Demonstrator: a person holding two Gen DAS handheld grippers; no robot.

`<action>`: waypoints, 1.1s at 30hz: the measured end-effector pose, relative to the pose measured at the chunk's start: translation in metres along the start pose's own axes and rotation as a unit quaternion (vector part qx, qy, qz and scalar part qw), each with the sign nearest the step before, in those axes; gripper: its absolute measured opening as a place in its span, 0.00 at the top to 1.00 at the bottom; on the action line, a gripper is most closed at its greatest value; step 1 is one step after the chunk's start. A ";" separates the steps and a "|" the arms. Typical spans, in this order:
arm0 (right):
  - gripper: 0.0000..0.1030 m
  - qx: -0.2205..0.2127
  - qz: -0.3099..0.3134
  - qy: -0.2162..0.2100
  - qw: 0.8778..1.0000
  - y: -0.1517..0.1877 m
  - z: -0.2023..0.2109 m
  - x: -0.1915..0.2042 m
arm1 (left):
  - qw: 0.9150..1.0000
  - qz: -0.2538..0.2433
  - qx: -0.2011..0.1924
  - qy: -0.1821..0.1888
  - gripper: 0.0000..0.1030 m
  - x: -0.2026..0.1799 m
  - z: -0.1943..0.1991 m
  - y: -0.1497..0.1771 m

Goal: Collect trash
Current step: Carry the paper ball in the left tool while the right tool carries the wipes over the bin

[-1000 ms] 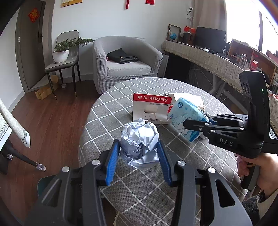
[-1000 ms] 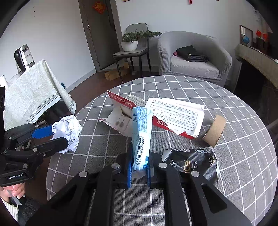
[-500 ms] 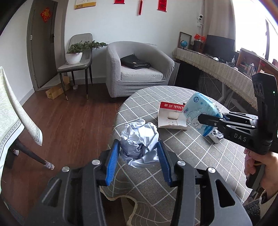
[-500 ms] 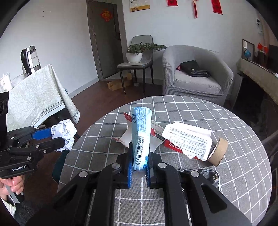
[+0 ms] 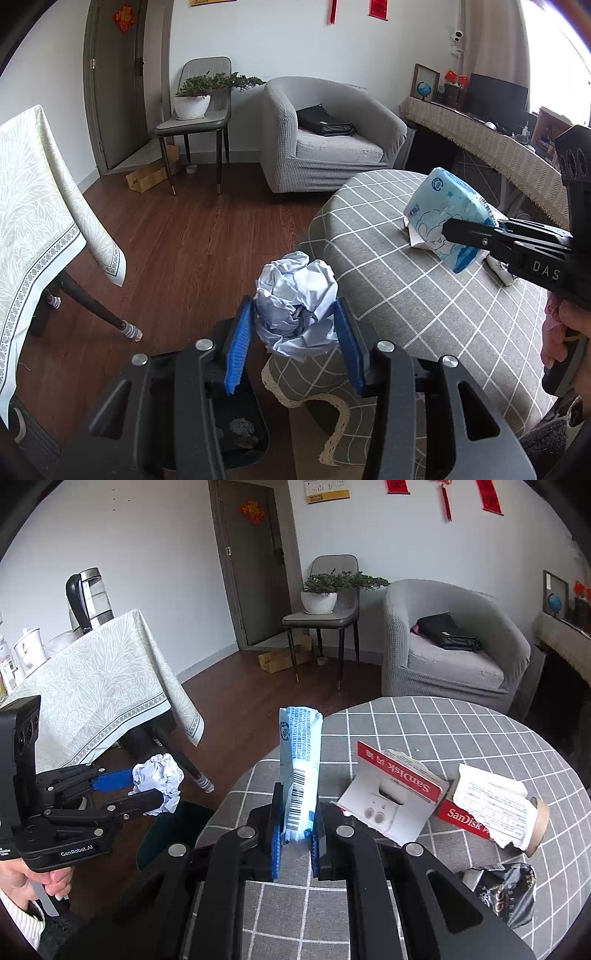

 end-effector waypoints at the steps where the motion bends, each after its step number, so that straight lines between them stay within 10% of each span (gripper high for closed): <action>1: 0.89 0.001 0.003 -0.004 1.000 -0.001 -0.004 0.005 | 1.000 0.002 0.003 -0.003 0.54 0.006 0.000 0.002; 33: 0.89 0.062 0.068 -0.109 0.990 -0.013 -0.112 0.156 | 0.982 0.027 0.170 -0.078 0.49 0.142 -0.050 0.102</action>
Point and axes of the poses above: each gripper's, at about its wrist camera, not at the fingertips, and z roughly against the way its jaws point, x to its left, y to its underside, the point moved 1 cm from there along -z, roughly the way its jaws point, and after that the axes turned 2 degrees about z, right-handed, at the moved point
